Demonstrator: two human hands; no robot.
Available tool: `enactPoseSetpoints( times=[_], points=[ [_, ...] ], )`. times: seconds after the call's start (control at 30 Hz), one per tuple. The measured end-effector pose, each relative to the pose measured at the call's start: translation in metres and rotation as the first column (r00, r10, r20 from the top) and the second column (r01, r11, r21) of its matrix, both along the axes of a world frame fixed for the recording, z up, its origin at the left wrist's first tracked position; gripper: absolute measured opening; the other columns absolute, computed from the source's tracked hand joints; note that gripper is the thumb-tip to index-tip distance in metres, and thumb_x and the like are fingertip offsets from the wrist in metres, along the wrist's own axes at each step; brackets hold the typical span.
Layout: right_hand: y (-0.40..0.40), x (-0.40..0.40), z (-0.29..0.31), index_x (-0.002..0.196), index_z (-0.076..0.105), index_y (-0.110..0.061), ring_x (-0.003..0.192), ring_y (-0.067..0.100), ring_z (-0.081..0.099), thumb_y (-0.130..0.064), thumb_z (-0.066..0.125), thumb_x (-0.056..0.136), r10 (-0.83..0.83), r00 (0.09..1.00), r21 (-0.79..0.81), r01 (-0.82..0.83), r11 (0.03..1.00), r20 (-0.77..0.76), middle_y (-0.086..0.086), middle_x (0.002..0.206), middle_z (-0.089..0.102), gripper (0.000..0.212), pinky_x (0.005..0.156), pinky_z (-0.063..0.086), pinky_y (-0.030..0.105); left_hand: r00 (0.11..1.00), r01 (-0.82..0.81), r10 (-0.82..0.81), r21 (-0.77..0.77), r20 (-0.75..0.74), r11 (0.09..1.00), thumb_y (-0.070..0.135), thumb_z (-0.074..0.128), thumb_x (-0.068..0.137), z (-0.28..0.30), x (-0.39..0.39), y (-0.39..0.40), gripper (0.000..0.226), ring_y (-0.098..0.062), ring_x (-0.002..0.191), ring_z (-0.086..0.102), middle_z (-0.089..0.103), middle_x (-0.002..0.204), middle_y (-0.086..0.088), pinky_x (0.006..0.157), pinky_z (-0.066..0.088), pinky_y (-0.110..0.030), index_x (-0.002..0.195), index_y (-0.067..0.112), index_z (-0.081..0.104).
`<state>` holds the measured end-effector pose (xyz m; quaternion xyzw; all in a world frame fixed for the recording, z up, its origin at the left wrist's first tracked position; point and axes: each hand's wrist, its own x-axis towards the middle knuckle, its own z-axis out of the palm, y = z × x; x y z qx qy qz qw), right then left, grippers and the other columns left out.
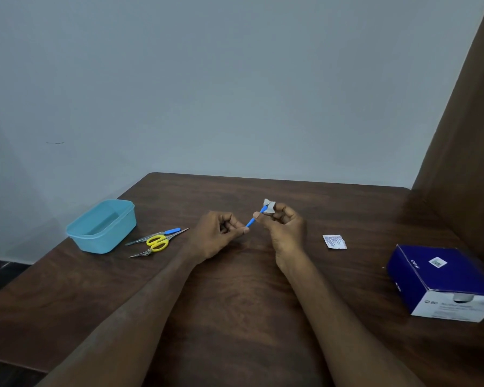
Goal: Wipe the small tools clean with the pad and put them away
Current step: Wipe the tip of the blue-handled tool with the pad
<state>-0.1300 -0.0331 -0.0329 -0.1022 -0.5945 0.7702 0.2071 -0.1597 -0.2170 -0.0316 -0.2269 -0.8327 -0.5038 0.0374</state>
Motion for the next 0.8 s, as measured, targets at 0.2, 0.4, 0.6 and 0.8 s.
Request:
enactPoseSetpoints(
  times=[0.2, 0.4, 0.6, 0.8],
  points=[
    [0.000, -0.001, -0.002, 0.112, 0.075, -0.005, 0.073, 0.008, 0.071, 0.006, 0.095, 0.067, 0.002, 1.000, -0.088, 0.000, 0.996, 0.028, 0.003, 0.084, 0.076, 0.050, 0.071, 0.057, 0.020, 1.000, 0.002, -0.003, -0.045, -0.014, 0.999, 0.026, 0.083, 0.094, 0.004, 0.005, 0.001, 0.017, -0.003, 0.060, 0.055, 0.072, 0.069, -0.002, 0.054, 0.041, -0.018, 0.085, 0.013, 0.079],
    [0.004, -0.003, 0.000, 0.108, 0.077, -0.005, 0.058, 0.005, 0.060, -0.006, 0.093, 0.076, 0.032, 0.998, -0.082, -0.027, 0.996, 0.053, -0.004, 0.075, 0.071, 0.036, 0.056, 0.049, 0.018, 1.000, -0.020, 0.019, -0.051, -0.009, 0.998, 0.026, 0.083, 0.095, 0.004, 0.005, 0.001, 0.018, -0.002, 0.059, 0.053, 0.069, 0.066, 0.006, 0.054, 0.040, -0.017, 0.085, 0.012, 0.079],
    [0.006, -0.006, 0.004, 0.089, 0.078, -0.009, 0.057, 0.009, 0.052, -0.022, 0.085, 0.090, 0.063, 0.998, -0.199, -0.056, 0.978, 0.029, 0.000, 0.065, 0.061, 0.014, 0.059, 0.048, 0.027, 1.000, -0.008, 0.009, -0.029, 0.004, 1.000, 0.022, 0.083, 0.095, 0.003, 0.002, 0.002, 0.018, 0.000, 0.057, 0.052, 0.067, 0.063, 0.010, 0.053, 0.039, -0.016, 0.084, 0.009, 0.078],
    [0.013, -0.004, 0.007, 0.082, 0.080, -0.013, 0.057, 0.007, 0.056, -0.027, 0.084, 0.091, -0.097, 0.995, -0.152, 0.099, 0.983, 0.017, -0.001, 0.069, 0.069, 0.017, 0.063, 0.050, 0.026, 0.999, -0.012, 0.009, 0.064, 0.041, 0.998, 0.017, 0.084, 0.093, 0.000, -0.001, 0.000, 0.019, 0.000, 0.061, 0.051, 0.071, 0.067, 0.014, 0.058, 0.042, -0.015, 0.083, 0.003, 0.075]
  ],
)
